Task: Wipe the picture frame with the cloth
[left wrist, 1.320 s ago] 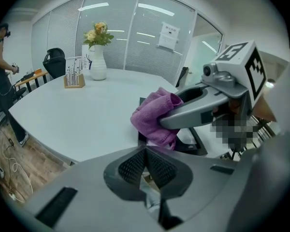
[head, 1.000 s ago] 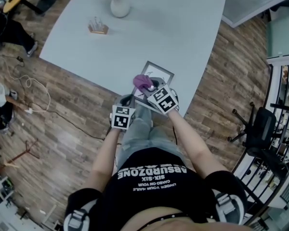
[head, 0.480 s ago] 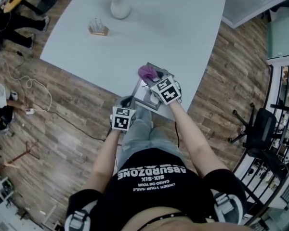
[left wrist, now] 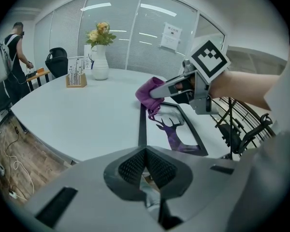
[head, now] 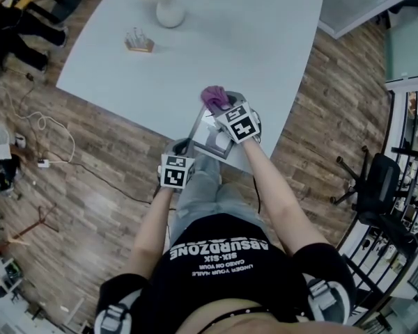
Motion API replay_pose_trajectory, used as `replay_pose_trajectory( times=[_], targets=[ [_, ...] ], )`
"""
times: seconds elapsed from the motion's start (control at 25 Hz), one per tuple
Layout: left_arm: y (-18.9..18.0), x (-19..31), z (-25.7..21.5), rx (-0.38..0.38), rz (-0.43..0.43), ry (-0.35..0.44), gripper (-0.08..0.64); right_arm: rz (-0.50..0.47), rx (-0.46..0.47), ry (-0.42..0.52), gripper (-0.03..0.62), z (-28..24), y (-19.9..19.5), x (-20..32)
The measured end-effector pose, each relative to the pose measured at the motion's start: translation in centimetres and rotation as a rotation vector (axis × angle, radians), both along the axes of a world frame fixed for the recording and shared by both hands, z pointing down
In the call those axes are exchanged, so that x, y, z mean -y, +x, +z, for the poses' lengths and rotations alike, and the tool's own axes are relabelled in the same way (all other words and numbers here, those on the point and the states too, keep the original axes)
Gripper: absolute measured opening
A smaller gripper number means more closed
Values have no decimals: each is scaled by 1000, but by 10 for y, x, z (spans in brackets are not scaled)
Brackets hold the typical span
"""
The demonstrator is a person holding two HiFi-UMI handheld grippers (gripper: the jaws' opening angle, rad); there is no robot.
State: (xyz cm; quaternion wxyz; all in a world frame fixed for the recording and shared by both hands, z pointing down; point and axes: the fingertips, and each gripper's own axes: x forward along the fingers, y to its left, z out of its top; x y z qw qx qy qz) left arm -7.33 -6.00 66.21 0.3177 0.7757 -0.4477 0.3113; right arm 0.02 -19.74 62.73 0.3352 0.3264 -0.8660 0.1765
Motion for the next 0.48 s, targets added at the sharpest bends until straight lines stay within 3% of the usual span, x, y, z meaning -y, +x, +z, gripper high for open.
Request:
replay_pose_trajectory(
  times=[0.48],
  targets=[
    [0, 1, 0, 19, -5, 8, 15, 69, 29, -24, 149, 2, 28, -5]
  ],
)
